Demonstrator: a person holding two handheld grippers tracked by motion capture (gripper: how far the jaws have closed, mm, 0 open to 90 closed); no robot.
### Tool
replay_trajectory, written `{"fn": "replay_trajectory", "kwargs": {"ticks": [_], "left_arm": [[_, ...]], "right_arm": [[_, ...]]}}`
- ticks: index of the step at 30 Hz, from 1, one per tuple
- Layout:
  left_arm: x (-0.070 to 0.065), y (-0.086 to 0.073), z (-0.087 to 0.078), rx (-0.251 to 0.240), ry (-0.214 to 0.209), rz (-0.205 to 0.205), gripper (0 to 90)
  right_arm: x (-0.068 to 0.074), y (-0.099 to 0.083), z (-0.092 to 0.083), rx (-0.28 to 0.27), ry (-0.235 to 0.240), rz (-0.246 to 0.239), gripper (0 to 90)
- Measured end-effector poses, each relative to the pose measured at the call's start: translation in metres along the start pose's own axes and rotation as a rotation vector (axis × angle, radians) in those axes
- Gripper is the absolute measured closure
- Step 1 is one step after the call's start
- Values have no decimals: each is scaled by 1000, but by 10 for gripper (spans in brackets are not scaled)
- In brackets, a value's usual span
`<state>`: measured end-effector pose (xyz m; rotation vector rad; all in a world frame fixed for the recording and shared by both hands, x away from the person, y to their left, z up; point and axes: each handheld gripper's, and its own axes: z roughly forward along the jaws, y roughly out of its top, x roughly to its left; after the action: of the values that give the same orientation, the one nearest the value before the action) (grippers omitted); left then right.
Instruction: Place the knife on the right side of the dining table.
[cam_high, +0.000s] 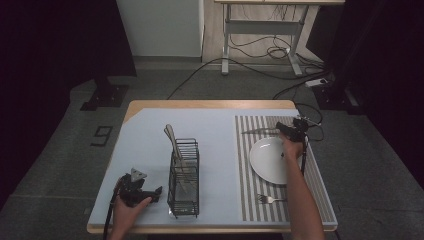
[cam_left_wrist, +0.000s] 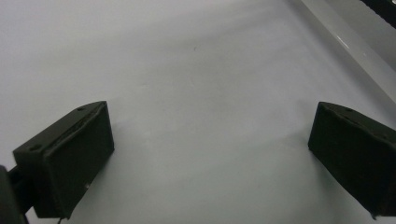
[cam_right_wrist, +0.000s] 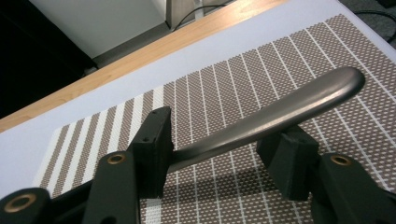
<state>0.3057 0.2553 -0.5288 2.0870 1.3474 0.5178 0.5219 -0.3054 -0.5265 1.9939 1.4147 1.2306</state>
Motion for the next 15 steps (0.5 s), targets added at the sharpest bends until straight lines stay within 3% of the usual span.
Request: {"fn": "replay_trajectory", "kwargs": {"ticks": [15], "left_arm": [[0,0,0,0,0,0,0]], "right_arm": [[2,0,1,3,-30,-13,426]]}}
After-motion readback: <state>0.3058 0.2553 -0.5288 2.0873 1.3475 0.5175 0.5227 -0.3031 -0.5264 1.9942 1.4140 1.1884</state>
